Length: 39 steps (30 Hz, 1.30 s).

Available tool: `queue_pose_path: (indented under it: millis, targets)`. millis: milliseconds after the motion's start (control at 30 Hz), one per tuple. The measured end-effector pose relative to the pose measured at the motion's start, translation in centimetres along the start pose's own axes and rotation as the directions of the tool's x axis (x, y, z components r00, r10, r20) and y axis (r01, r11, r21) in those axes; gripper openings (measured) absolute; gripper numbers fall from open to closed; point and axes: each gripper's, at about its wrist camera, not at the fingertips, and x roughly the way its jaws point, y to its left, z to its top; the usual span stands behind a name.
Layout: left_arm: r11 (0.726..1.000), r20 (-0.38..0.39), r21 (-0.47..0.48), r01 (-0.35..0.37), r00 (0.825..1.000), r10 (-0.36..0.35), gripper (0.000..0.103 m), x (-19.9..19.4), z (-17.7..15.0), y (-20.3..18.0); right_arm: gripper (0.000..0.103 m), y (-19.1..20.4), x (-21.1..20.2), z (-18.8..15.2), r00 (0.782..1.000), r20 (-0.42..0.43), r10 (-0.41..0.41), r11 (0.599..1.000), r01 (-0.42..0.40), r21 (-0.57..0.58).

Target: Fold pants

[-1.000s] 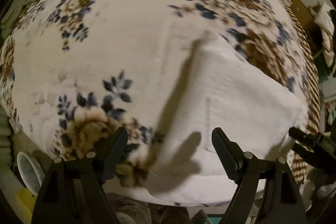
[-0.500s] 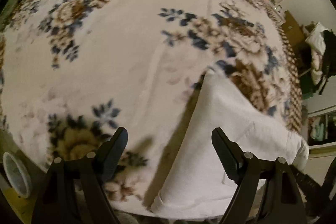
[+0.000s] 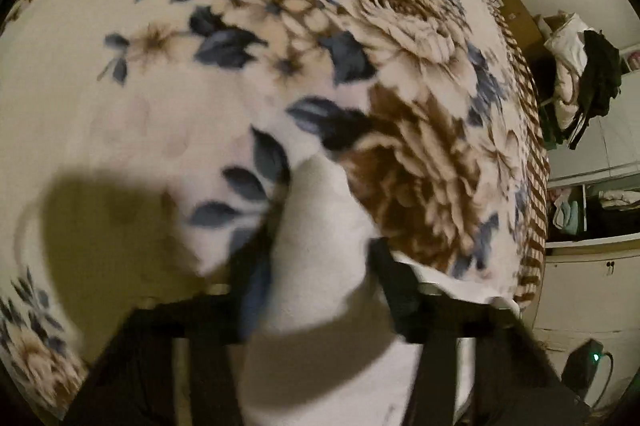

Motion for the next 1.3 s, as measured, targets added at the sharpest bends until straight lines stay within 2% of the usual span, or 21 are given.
queue_pose_path:
  millis: [100, 167, 233, 300, 333, 433, 533, 600, 633, 667, 733, 767, 833, 867, 933, 1033, 1167, 1200, 1233, 1267, 1300]
  targets:
    - [0.999, 0.017, -0.026, 0.035, 0.999, -0.034, 0.028, -0.3, -0.3, 1.3, 0.068, -2.5, 0.1, -1.5, 0.997, -0.043, 0.057, 0.995, -0.053, 0.08]
    - [1.0, 0.031, -0.012, 0.027, 0.999, -0.027, 0.027, -0.5, -0.6, 1.3, 0.068, -3.9, 1.5, -2.7, 0.992, -0.107, 0.071, 0.99, -0.057, 0.129]
    - [1.0, 0.035, 0.011, 0.007, 0.999, -0.008, 0.026, -0.4, -0.6, 1.0, 0.068, -5.4, 3.4, -3.9, 0.978, -0.165, 0.126, 0.972, -0.088, 0.219]
    - [1.0, 0.037, 0.019, -0.012, 0.999, 0.011, 0.025, -0.2, -0.4, 1.0, 0.045, -6.2, 4.7, -5.1, 0.948, -0.142, 0.286, 0.917, -0.228, 0.329]
    - [1.0, 0.032, 0.017, -0.013, 0.999, 0.012, 0.025, -0.1, -0.3, 1.2, 0.023, -6.4, 4.7, -5.4, 0.953, -0.126, 0.277, 0.911, -0.219, 0.349]
    - [1.0, 0.016, 0.004, -0.012, 1.0, 0.012, 0.024, 0.7, 0.1, 1.7, 0.017, -6.7, 4.2, -6.1, 0.971, -0.1, 0.218, 0.917, -0.169, 0.362]
    - [1.0, -0.002, -0.013, -0.013, 1.0, 0.013, 0.024, 1.1, 0.5, 2.0, 0.017, -6.8, 4.0, -6.3, 0.979, -0.107, 0.171, 0.933, -0.126, 0.336]
    - [0.998, -0.021, -0.053, 0.022, 1.0, -0.023, 0.024, 0.7, 0.8, 2.2, 0.019, -6.3, 4.5, -5.9, 0.976, -0.163, 0.142, 0.961, -0.097, 0.26]
    - [0.996, -0.024, -0.074, 0.045, 0.999, -0.047, 0.027, 0.1, 0.8, 2.5, 0.024, -5.6, 4.3, -5.4, 0.977, -0.186, 0.102, 0.98, -0.066, 0.189]
    - [0.994, -0.029, -0.087, 0.065, 0.997, -0.068, 0.028, -0.3, 0.7, 2.6, 0.033, -4.9, 3.9, -5.0, 0.978, -0.196, 0.073, 0.989, -0.046, 0.14]
    - [0.988, -0.035, -0.109, 0.107, 0.993, -0.111, 0.032, -1.6, 0.6, 2.9, 0.042, -3.5, 2.4, -4.0, 0.979, -0.198, 0.046, 0.998, -0.039, 0.041]
    - [0.988, -0.03, -0.108, 0.109, 0.993, -0.113, 0.033, -2.1, 0.6, 2.9, 0.054, -2.9, 1.1, -3.3, 0.985, -0.167, 0.045, 0.999, -0.046, 0.0]
    - [0.986, -0.013, -0.108, 0.126, 0.992, -0.128, 0.039, -2.9, 0.5, 3.0, 0.071, -2.2, -0.9, -1.8, 0.993, -0.094, 0.071, 0.997, -0.075, -0.037]
    - [0.984, -0.009, -0.113, 0.134, 0.991, -0.136, 0.041, -2.9, 0.6, 3.1, 0.074, -1.8, -1.5, -0.8, 0.993, -0.065, 0.097, 0.994, -0.1, -0.042]
    - [0.981, -0.011, -0.126, 0.149, 0.988, -0.151, 0.042, -2.5, 0.7, 3.3, 0.074, -1.7, -1.7, 1.5, 0.989, -0.027, 0.144, 0.989, -0.145, -0.02]
    - [0.979, -0.039, -0.136, 0.151, 0.987, -0.157, 0.042, -1.1, 0.9, 3.2, 0.074, -0.9, 0.3, 4.9, 0.977, -0.019, 0.211, 0.977, -0.21, 0.028]
    - [0.991, -0.048, -0.072, 0.112, 0.992, -0.115, 0.039, 0.1, 1.1, 2.3, 0.074, 0.7, 5.0, 7.6, 0.961, -0.121, 0.25, 0.967, -0.242, 0.077]
    - [0.994, -0.04, -0.052, 0.097, 0.994, -0.099, 0.031, 0.1, 1.1, 2.1, 0.071, 0.9, 5.6, 7.5, 0.961, -0.114, 0.253, 0.966, -0.244, 0.088]
    - [0.996, -0.032, -0.034, 0.083, 0.996, -0.084, 0.026, 0.2, 1.1, 2.0, 0.052, 1.2, 5.7, 7.4, 0.967, -0.085, 0.24, 0.969, -0.233, 0.081]
    - [0.996, -0.028, -0.03, 0.081, 0.996, -0.082, 0.024, 0.4, 1.1, 2.1, 0.044, 1.5, 5.6, 6.9, 0.978, -0.05, 0.202, 0.977, -0.199, 0.072]
    - [0.996, -0.022, -0.037, 0.082, 0.996, -0.083, 0.022, 0.4, 1.1, 2.4, 0.04, 1.7, 5.5, 6.5, 0.98, -0.026, 0.196, 0.978, -0.194, 0.077]
